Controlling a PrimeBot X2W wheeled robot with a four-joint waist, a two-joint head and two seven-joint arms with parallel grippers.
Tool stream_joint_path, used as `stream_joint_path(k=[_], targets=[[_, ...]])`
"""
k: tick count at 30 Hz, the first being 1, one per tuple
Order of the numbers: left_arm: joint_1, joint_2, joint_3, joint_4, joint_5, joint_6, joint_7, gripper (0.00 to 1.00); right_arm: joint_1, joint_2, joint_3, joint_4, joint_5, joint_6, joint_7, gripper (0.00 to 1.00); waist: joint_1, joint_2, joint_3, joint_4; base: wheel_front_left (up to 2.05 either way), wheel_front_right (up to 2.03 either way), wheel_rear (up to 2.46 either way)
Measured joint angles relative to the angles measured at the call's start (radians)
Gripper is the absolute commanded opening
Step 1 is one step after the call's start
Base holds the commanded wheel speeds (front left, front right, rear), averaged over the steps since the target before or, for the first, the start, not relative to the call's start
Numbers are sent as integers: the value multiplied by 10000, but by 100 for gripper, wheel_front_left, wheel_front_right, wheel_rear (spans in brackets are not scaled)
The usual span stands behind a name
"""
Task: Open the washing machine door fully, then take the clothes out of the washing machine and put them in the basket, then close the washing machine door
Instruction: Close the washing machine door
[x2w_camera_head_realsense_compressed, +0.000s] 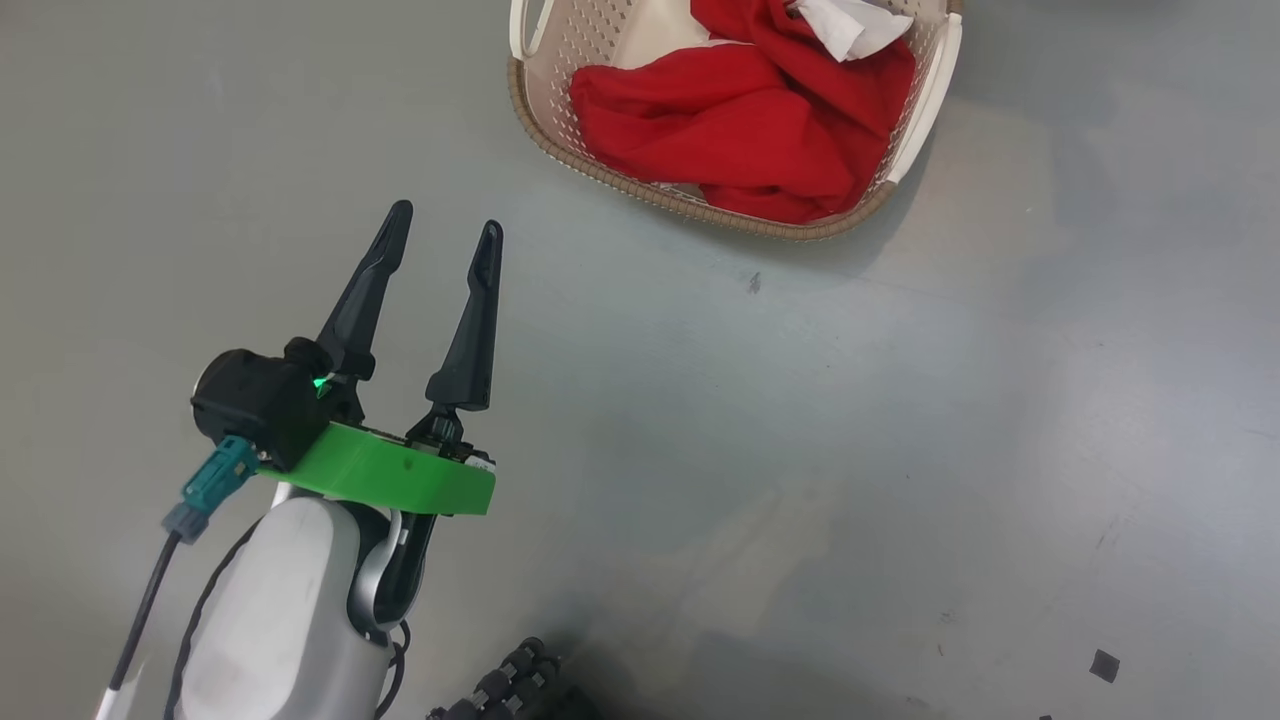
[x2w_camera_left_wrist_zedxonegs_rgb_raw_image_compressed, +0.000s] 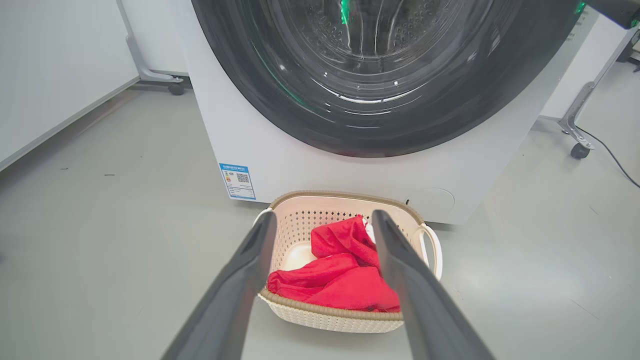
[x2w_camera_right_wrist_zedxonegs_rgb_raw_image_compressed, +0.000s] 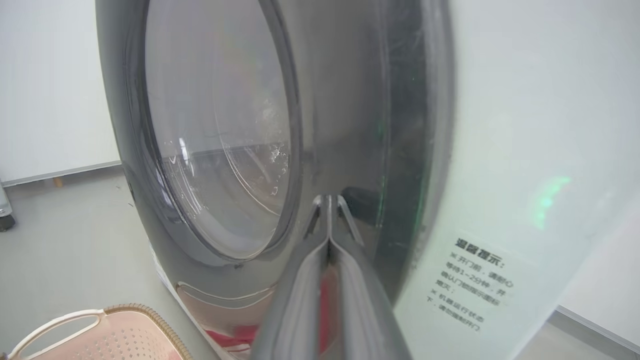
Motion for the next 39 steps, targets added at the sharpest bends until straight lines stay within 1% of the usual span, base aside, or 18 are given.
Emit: stream_joint_path(k=[1, 5, 7, 14, 16, 17, 21, 26, 34, 39], targets=[[-1, -2, -10, 12, -50, 0, 2, 100, -98, -4, -61, 84, 0, -19, 0, 0, 0, 0, 16, 21, 0, 0, 0], [-5, -10, -75, 44, -111, 0, 0, 100, -384, 6, -339, 351, 0, -276, -36, 0, 0, 0, 65, 84, 0, 0, 0], [-21, -15, -109, 65, -142, 0, 0, 100, -446, 123, -414, 493, 0, -391, -134, 0, 0, 0, 91, 120, 0, 0, 0], [-161, -23, -58, 127, -163, 0, 0, 100, -518, 282, -385, 941, 0, -468, -499, 0, 0, 0, 53, 140, 0, 0, 0], [-172, -25, 2, 261, -196, -2, 0, 100, -437, 332, -272, 1486, 0, -483, -780, 0, 0, 0, -156, 50, 0, 0, 0], [-180, -27, 42, 313, -251, -2, 0, 100, -266, 349, -251, 1645, 2, -541, -976, 0, -1, 0, -281, 1, 0, 0, 0], [-198, -29, 178, 499, -286, -2, 0, 100, 441, 489, -56, 1944, 2, -537, -1214, 0, -1, 0, -606, -131, 0, 0, 0], [-197, -25, 334, 702, -65, -2, 0, 100, 1488, 872, 54, 2142, 125, -525, -1377, 0, -1, 0, -1140, -375, 0, 0, 0], [-109, 364, 619, 911, 268, -2, 0, 100, 2897, 1436, 104, 2056, 397, -508, -1423, 0, -1, 0, -2060, -1068, 0, 0, 0], [236, 552, 725, 1058, 387, -2, 0, 100, 3784, 1787, -12, 1687, 568, -543, -1452, 0, -2, 0, -2667, -1616, 0, 0, 0]])
